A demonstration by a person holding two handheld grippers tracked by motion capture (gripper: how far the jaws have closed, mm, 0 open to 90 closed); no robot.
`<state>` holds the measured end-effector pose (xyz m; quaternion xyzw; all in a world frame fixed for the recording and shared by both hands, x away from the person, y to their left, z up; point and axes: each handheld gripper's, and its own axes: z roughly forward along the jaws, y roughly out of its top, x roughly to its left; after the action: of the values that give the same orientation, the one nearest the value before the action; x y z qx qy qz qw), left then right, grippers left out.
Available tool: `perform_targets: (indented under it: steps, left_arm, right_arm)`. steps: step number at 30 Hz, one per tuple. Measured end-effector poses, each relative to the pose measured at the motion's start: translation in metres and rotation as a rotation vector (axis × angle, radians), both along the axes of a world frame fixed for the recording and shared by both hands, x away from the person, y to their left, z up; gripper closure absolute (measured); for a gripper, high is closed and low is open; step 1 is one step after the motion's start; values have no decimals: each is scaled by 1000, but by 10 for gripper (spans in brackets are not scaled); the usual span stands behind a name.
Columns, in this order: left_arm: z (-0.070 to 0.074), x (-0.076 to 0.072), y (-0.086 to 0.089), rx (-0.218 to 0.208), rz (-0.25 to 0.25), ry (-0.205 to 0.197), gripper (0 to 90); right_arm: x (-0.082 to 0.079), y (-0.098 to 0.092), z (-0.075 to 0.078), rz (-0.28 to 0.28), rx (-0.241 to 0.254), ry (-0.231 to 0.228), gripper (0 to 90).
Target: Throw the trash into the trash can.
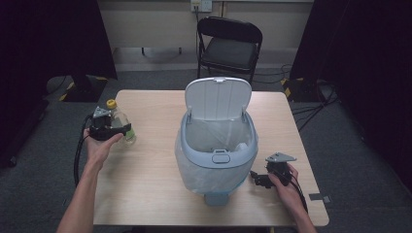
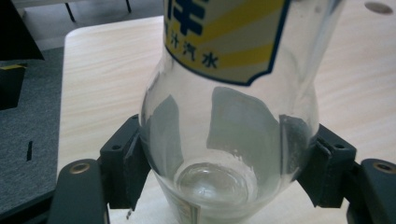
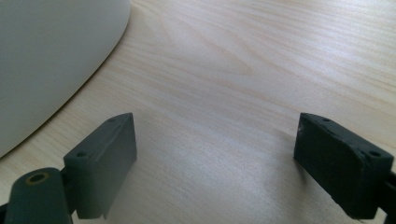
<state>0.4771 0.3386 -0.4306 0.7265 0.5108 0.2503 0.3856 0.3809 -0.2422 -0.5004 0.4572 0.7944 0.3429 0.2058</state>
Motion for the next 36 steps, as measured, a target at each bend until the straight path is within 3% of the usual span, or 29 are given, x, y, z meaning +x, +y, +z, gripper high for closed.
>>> perform_targets:
  steps: [4, 7, 13, 16, 18, 22, 25, 31, 36]
  left_arm:
    - [-1, -12, -4, -4, -23, -12, 280]
    - [0, -21, -6, 1, -35, 2, 280]
    - [-2, -39, -9, -10, -61, -20, 278]
    - [-7, -41, -8, -39, -61, -41, 266]
    - [-11, -40, -8, -58, -67, -30, 238]
    - [-22, -39, -10, -58, -63, -10, 181]
    - [-31, -39, -13, -60, -45, -25, 182]
    - [-41, -34, -17, -41, -36, 7, 178]
    - [-53, -34, -16, -48, -10, 3, 203]
  right_arm:
    - [0, 0, 0, 0, 0, 0, 120]
    - [0, 0, 0, 0, 0, 0, 120]
    - [0, 0, 0, 0, 0, 0, 120]
    - [0, 0, 0, 0, 0, 0, 120]
    - [0, 0, 0, 0, 0, 0, 120]
    - [0, 0, 0, 0, 0, 0, 120]
    - [0, 0, 0, 0, 0, 0, 120]
    - [0, 0, 0, 0, 0, 0, 120]
    - [0, 0, 0, 0, 0, 0, 120]
